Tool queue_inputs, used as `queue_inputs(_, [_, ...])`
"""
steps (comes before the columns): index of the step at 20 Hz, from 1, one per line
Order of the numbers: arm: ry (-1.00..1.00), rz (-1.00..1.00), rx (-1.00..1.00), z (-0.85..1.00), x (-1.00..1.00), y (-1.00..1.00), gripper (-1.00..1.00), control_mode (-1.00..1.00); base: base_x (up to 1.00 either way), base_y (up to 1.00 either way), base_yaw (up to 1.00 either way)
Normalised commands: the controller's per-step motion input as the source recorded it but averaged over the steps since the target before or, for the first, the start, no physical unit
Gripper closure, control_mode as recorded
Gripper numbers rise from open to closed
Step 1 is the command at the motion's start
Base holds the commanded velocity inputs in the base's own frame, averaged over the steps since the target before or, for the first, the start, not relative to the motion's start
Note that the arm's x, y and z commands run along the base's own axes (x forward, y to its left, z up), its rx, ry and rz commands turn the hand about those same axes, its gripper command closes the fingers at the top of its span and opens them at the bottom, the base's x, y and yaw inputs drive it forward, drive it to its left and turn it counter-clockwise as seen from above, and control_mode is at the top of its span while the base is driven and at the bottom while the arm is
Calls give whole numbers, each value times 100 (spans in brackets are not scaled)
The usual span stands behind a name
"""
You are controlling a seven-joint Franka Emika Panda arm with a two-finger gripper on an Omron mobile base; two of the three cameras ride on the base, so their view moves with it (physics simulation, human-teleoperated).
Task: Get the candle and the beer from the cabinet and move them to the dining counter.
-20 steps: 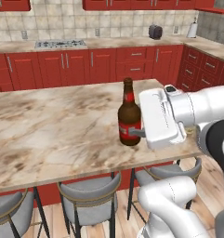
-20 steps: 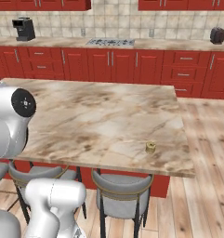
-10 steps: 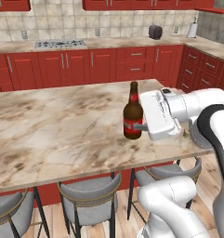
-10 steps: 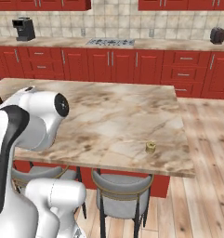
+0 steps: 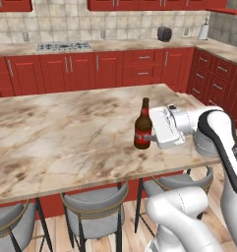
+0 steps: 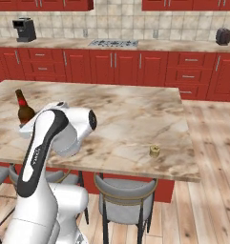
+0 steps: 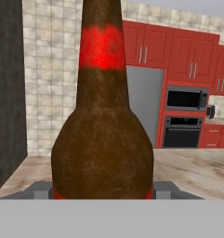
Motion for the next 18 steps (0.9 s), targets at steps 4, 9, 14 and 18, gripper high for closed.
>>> queue_inputs(4, [1,7,1,-67,57,-61,100,-100,0,0,0])
queue_inputs(9, [0,3,0,-52,42,-40,100,-100,0,0,0])
queue_inputs(14, [2,0,0,-27,49,-3,100,-100,0,0,0])
queue_inputs(18, [1,0,-4,-42,50,0,100,-100,0,0,0])
